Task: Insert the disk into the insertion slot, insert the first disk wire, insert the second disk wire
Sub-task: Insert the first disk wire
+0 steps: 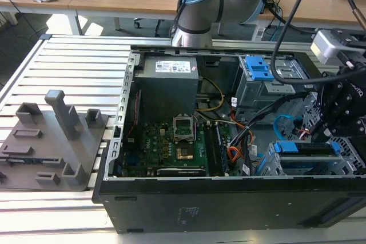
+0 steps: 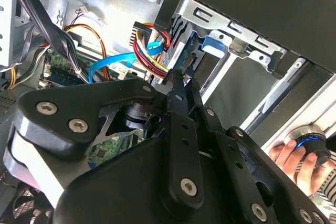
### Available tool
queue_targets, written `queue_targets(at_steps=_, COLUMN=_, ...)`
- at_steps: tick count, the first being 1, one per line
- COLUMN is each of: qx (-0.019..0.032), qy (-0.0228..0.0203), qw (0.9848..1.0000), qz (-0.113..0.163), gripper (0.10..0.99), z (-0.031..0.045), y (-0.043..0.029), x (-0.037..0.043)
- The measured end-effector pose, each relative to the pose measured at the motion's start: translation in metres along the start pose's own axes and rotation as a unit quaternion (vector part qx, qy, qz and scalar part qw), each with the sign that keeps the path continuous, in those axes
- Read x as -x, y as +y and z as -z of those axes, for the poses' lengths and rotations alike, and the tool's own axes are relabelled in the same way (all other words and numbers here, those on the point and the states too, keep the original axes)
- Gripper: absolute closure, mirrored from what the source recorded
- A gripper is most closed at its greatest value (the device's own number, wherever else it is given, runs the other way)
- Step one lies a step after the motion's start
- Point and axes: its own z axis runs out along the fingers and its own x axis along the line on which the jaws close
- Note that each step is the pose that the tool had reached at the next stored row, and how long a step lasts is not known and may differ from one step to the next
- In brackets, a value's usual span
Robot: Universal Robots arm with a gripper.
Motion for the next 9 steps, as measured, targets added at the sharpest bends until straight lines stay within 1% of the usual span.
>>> queue_targets(at_steps=4, qx=0.0000, qy=-0.0001, qw=1.0000, qz=0.000, gripper=0.914, z=-0.0036, y=-0.0010, x=-0.0013)
queue_targets(at_steps=9, qx=0.0000, qy=0.0002, qw=1.0000, qz=0.000, gripper=0.914, z=-0.0055, y=-0.0016, x=-0.0025)
